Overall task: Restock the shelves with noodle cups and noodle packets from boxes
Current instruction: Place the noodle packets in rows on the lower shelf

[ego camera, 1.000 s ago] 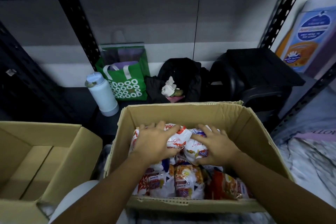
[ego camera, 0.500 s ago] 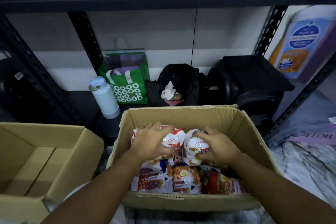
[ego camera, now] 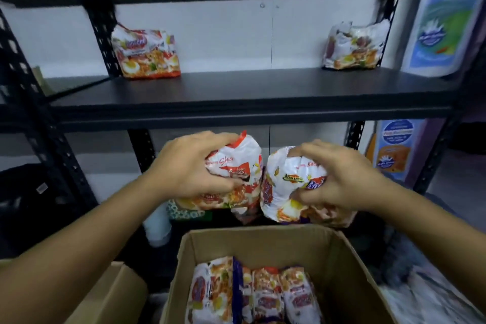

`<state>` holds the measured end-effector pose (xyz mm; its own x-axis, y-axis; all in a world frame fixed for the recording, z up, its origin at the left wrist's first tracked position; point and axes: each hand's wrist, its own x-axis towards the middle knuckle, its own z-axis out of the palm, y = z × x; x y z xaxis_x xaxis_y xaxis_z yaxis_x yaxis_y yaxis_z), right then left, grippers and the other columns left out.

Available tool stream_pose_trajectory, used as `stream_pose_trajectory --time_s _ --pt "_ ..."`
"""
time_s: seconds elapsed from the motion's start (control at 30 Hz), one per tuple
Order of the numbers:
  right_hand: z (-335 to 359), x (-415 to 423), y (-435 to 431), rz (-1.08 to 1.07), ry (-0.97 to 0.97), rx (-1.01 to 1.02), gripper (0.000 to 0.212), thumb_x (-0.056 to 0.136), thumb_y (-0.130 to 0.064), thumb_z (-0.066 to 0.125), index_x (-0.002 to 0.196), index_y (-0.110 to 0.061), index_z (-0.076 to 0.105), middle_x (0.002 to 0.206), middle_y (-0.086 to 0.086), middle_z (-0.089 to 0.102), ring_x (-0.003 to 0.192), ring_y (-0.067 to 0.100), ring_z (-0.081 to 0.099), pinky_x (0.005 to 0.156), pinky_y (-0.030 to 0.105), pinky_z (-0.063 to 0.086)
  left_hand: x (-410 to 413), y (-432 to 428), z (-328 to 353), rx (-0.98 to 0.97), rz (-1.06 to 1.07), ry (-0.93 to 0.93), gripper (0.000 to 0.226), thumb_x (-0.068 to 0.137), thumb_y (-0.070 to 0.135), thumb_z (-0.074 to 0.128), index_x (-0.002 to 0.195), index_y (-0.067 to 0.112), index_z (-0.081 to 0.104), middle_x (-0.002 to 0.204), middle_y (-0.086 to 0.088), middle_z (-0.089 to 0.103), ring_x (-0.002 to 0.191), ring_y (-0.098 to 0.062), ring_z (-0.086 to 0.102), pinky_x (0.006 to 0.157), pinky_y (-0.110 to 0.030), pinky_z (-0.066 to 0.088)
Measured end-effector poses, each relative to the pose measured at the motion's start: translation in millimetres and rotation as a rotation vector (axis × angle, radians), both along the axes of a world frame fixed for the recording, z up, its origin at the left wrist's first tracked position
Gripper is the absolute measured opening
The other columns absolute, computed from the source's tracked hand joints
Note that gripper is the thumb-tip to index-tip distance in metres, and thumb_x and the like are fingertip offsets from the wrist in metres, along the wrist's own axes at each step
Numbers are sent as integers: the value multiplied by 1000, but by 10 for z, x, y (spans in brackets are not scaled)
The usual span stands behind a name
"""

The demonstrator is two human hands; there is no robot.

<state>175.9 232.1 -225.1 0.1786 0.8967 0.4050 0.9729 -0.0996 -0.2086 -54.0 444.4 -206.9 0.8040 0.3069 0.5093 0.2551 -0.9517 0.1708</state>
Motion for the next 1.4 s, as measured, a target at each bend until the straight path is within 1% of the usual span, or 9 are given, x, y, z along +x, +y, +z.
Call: stream_pose_trajectory --time_s 0.07,0.27,0.53,0.63,0.77,0.93,1.07,1.23,1.4 --pt "464 7 46 7 -3 42 71 58 -71 68 124 -55 48 110 -23 58 97 3 58 82 40 53 3 58 482 -26 -27 -21 89 56 81 68 136 58 38 120 23 67 110 -9 64 93 -40 53" --pt "1583 70 258 72 -42 114 70 61 -61 80 126 -51 54 114 -22 64 105 3 61 90 41 53 11 228 1613 -44 -104 -27 71 64 69 85 127 55 54 106 27 69 94 4 67 86 -31 58" --pt "2264 341 682 -19 -133 120 75 68 -54 85 136 -46 54 128 -18 49 112 10 54 98 40 50 375 547 2230 -47 -69 -74 75 67 63 87 126 54 41 114 16 66 90 -4 70 81 -35 61" --pt "2173 495 861 -78 -134 62 79 71 -63 81 142 -49 48 134 -14 32 118 13 45 98 36 47 565 709 2138 -24 -38 -71 75 69 63 86 130 48 44 124 13 61 104 -9 66 87 -36 60" --pt "1878 587 1042 -221 -363 -70 83 80 -81 59 152 -54 27 144 -6 33 131 19 34 108 45 39 804 950 1664 72 79 61 86 77 79 66 150 43 39 146 12 52 130 -14 52 104 -40 49" --pt "1894 493 1026 -285 -503 -69 87 84 -84 46 156 -51 10 152 -8 37 138 22 34 114 52 27 860 1003 1590 276 188 70 83 82 89 42 152 45 36 147 11 54 139 -18 35 112 -50 27" --pt "1616 322 908 -408 -505 101 82 82 -90 34 152 -55 10 155 -12 38 144 26 31 111 63 27 740 861 1570 412 295 1 84 83 94 25 153 49 30 161 8 37 145 -20 31 113 -57 26" --pt "1271 220 978 -492 -267 149 87 79 -92 39 147 -67 -10 166 -11 -2 154 34 -11 107 75 24 811 695 1163 203 384 -46 85 80 95 27 152 63 -5 167 6 12 155 -30 6 114 -75 10" --pt "1245 395 1220 -467 -229 143 91 81 -85 49 148 -65 -9 161 -14 -11 151 32 -14 99 68 42 1016 838 1059 176 398 -50 94 80 87 49 150 60 -7 163 6 7 152 -31 1 109 -73 30"
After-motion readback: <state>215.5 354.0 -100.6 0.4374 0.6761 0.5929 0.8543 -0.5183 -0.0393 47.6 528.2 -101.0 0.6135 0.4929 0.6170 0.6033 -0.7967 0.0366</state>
